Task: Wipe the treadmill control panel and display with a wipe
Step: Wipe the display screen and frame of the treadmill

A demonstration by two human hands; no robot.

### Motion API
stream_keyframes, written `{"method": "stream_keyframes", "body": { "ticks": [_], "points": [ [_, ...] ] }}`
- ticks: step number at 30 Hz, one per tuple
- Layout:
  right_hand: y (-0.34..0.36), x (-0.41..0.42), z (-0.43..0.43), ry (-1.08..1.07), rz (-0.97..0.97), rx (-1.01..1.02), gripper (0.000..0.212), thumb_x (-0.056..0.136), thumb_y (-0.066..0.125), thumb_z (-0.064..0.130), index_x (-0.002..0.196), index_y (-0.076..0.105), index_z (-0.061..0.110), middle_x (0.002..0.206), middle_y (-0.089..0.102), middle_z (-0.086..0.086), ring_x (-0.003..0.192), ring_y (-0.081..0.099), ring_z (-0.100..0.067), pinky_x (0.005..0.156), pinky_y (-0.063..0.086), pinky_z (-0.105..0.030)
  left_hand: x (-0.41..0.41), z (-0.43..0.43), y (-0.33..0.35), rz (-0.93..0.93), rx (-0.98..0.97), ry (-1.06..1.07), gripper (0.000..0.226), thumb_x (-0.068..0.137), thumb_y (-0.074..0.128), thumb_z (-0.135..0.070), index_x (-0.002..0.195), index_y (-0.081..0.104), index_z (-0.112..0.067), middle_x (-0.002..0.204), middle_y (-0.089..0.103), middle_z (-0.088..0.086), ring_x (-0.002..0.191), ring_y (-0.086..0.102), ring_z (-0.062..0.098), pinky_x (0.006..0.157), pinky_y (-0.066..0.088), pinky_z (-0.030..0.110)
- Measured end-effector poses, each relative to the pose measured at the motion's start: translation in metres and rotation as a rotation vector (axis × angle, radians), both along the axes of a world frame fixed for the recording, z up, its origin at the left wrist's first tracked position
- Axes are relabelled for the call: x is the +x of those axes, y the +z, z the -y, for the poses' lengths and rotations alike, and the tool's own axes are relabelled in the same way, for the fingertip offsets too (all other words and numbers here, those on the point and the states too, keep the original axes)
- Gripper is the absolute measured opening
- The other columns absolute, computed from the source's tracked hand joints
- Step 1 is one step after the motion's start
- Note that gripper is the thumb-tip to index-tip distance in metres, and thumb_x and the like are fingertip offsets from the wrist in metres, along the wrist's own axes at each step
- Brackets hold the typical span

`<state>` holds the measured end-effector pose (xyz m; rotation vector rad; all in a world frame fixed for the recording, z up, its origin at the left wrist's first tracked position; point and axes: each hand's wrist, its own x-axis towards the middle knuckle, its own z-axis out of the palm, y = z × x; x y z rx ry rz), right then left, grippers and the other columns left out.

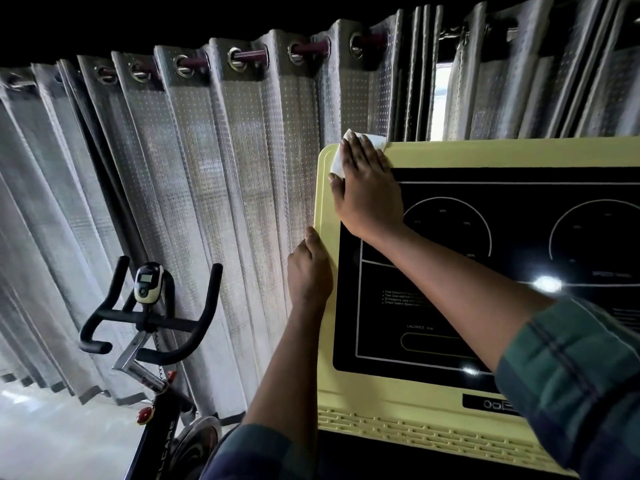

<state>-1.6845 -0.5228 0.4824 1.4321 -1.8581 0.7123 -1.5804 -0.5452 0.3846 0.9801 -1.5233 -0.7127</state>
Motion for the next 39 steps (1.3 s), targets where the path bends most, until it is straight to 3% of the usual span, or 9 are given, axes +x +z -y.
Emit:
{"method": "stream_keyframes", "body": {
  "ticks": [5,10,14,20,26,30,35,39],
  "points": [
    [-0.004,-0.028,-0.022,-0.041,0.027,-0.047,0.063,0.105,0.031,0.041,0.159,0.021,0.011,0.168,0.018,-0.006,0.156,0.013,-0.020,0.127,0.014,-0.040,0.000,0.000,-0.002,0.037,-0.023,-0.010,0.057,0.108,0.022,-0.036,0.109,0.063,0.003,0.108,0.065,0.030,0.097,0.059,0.045,0.079,0.039,0.044],
    [-0.006,-0.052,-0.042,-0.099,0.031,-0.066,0.062,0.105,0.032,0.038,0.159,0.021,0.012,0.168,0.018,-0.004,0.156,0.013,-0.019,0.127,0.014,-0.037,0.001,-0.002,0.000,-0.020,0.060,-0.013,0.070,0.105,0.020,-0.051,0.112,0.065,0.002,0.111,0.064,0.030,0.103,0.059,0.043,0.089,0.046,0.047],
    [-0.006,-0.065,-0.055,-0.128,0.050,-0.071,0.061,0.105,0.033,0.037,0.159,0.021,0.013,0.168,0.018,-0.004,0.156,0.013,-0.019,0.127,0.015,-0.039,0.002,-0.002,-0.001,-0.012,0.042,-0.019,0.076,0.102,0.017,-0.056,0.105,0.067,0.002,0.101,0.066,0.028,0.095,0.061,0.042,0.084,0.048,0.046],
    [-0.006,-0.079,-0.069,-0.174,0.083,-0.100,0.060,0.105,0.032,0.035,0.159,0.021,0.011,0.168,0.018,-0.005,0.156,0.012,-0.019,0.127,0.014,-0.038,0.001,-0.002,0.000,0.001,0.050,-0.021,0.076,0.103,0.016,-0.055,0.102,0.066,0.003,0.101,0.067,0.028,0.096,0.060,0.043,0.088,0.048,0.051],
    [-0.007,-0.083,-0.071,-0.222,0.128,-0.141,0.061,0.105,0.029,0.036,0.159,0.022,0.009,0.168,0.019,-0.006,0.156,0.013,-0.019,0.127,0.013,-0.038,0.000,0.002,-0.002,0.033,0.039,-0.010,0.068,0.105,0.017,-0.048,0.112,0.063,0.001,0.106,0.065,0.029,0.100,0.059,0.044,0.079,0.043,0.043],
    [-0.004,-0.065,-0.054,-0.238,0.207,-0.204,0.064,0.104,0.029,0.039,0.157,0.024,0.004,0.166,0.023,-0.012,0.156,0.015,-0.024,0.127,0.013,-0.040,-0.003,0.005,-0.006,0.000,0.032,0.005,0.073,0.102,0.015,-0.055,0.109,0.065,-0.001,0.108,0.065,0.027,0.103,0.058,0.042,0.081,0.039,0.038],
    [0.002,-0.031,-0.023,0.020,-0.034,0.002,0.063,0.107,0.027,0.045,0.158,0.023,0.008,0.167,0.019,-0.009,0.156,0.013,-0.023,0.128,0.013,-0.041,-0.004,0.005,-0.006,0.021,-0.036,0.021,0.071,0.103,0.015,-0.049,0.094,0.065,0.001,0.099,0.066,0.029,0.092,0.059,0.043,0.072,0.036,0.038],
    [0.004,-0.027,-0.018,0.006,-0.045,0.048,0.064,0.106,0.028,0.043,0.160,0.019,0.010,0.168,0.016,-0.006,0.156,0.011,-0.021,0.127,0.014,-0.040,-0.002,0.003,-0.006,0.023,-0.029,0.038,0.070,0.106,0.018,-0.048,0.094,0.065,0.004,0.097,0.066,0.029,0.087,0.059,0.040,0.072,0.037,0.037]
  ]
}}
